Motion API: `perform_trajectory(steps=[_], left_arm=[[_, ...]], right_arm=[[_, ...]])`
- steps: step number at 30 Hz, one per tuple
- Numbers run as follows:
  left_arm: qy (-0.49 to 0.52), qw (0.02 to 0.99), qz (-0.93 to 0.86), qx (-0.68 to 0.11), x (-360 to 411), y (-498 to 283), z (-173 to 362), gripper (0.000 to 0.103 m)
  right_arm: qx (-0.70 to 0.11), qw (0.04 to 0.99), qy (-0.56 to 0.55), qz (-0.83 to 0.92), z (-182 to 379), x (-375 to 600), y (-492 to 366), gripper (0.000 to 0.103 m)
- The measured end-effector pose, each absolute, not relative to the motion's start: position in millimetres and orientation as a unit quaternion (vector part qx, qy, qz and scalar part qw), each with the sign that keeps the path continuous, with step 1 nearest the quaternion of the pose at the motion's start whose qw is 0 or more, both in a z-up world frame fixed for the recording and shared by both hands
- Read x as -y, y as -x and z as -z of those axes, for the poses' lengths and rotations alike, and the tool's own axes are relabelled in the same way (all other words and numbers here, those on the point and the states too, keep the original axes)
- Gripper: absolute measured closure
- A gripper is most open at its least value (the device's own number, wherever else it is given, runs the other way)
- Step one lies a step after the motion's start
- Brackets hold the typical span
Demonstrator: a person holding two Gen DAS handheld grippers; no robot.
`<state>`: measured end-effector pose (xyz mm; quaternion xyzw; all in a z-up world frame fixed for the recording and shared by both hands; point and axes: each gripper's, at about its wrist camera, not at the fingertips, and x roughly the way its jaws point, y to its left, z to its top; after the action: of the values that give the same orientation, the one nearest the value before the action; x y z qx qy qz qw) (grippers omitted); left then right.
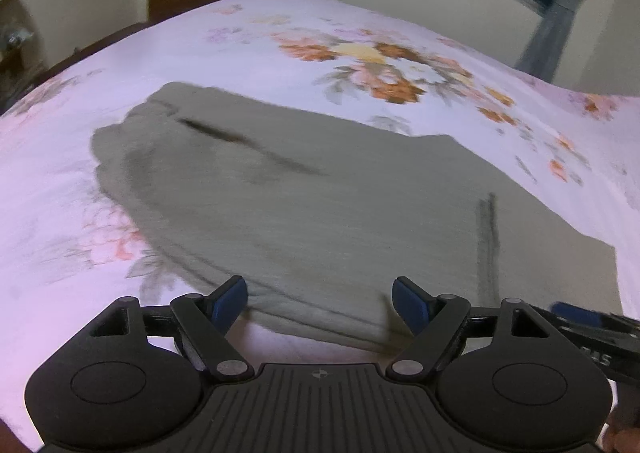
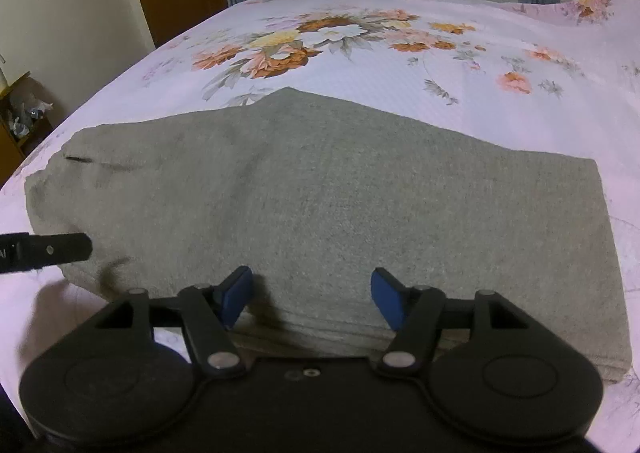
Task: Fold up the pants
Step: 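Lower the left gripper onto the sweatpants leg cuffs and close it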
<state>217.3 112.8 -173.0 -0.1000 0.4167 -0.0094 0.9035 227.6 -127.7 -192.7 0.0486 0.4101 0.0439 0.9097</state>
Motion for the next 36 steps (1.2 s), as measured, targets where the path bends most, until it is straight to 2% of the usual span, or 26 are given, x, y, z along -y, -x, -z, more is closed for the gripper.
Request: perform_trajectory(steps=[10,16,32,33,35,36], left_arm=[[0.155,0.894,-0.034,-0.42,-170,-220,189,0.023],[0.22,0.875,-0.043,-0.429,-196,-224,203,0.023],[0.359,0.85,-0.008,-0.385,-223,-251,243,0.023],[0.359,0.852,-0.005,-0.382,-223,-254,243,0.025],[0.355,0.854,-0.007,-0.38,-220,-263,246,0.046],[0.359,0.852,-0.01,-0.38,-221,-268,248,0.049]], right_arm=[[-0.405,0.909,-0.058,-0.082,187,108,-232,0.036],[-0.419,0.903,-0.026,-0.091,198,92,-234,0.024],[-0.412,0.905,-0.042,-0.097,203,98,-234,0.02],[-0.412,0.905,-0.043,-0.097,203,98,-234,0.019],[-0.411,0.905,-0.043,-0.097,203,98,-235,0.019],[-0.411,0.906,-0.042,-0.097,203,97,-235,0.019]])
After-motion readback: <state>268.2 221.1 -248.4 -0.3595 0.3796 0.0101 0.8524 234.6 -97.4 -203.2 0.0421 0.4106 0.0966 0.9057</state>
